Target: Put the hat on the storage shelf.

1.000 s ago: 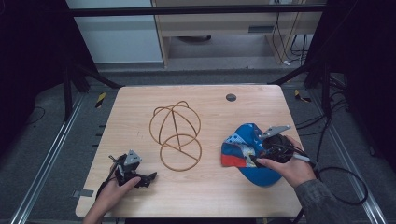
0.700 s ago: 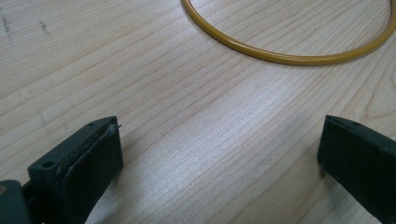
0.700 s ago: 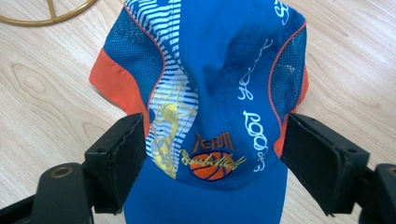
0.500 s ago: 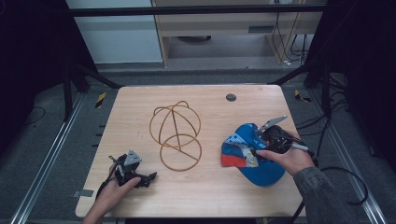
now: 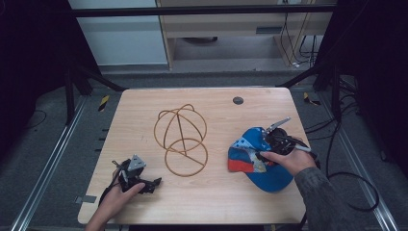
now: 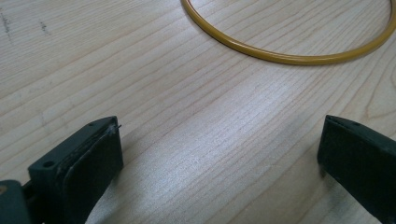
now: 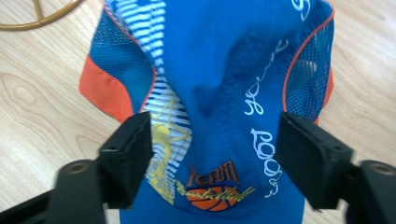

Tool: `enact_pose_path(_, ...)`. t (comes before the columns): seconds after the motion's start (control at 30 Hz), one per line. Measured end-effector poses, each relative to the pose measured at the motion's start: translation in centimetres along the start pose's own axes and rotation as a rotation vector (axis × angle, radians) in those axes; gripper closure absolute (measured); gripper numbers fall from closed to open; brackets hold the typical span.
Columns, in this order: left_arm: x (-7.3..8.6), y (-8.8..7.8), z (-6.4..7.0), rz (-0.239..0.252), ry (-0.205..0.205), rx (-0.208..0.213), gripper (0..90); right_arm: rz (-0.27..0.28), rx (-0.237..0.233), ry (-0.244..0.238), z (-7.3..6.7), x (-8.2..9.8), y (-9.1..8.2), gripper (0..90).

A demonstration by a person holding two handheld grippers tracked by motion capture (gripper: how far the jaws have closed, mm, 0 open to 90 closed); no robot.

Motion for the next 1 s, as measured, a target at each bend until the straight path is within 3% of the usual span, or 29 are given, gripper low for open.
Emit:
enact_pose_path(0.23, 0.0, 0.0, 0.0, 0.000, 0.000, 0.001, 0.0, -0.018, -0.021, 0.022, 0.6, 0.0, 1.2, 44.5)
enact_pose_path(0.5, 0.0, 0.0, 0.0, 0.000, -0.002, 0.000, 0.0, -0.024, -0.094, 0.007, 0.8, -0.2, 1.6, 81.0)
enact_pose_path(0.6, 0.0, 0.0, 0.0, 0.000, -0.002, 0.001, 0.0, -0.018, -0.115, -0.001, 0.8, -0.3, 1.4, 89.2)
enact_pose_path(0.83, 0.0, 0.0, 0.0, 0.001, -0.003, 0.001, 0.0, 0.010, -0.118, -0.020, 0.8, -0.6, -0.1, 89.9)
enact_pose_path(1.0, 0.0, 0.0, 0.0, 0.001, -0.003, 0.001, 0.0, 0.050, -0.119, -0.051, 0.4, -1.3, -2.5, 90.0)
Point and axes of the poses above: each handheld gripper's, and its own axes: y roughly forward along the jaws, x roughly out of its underside, z roughly to its right, the point moved 3 cm from there along y, roughly forward along the jaws, and after that the axes turned 12 degrees about -z, right-handed, at the moved point
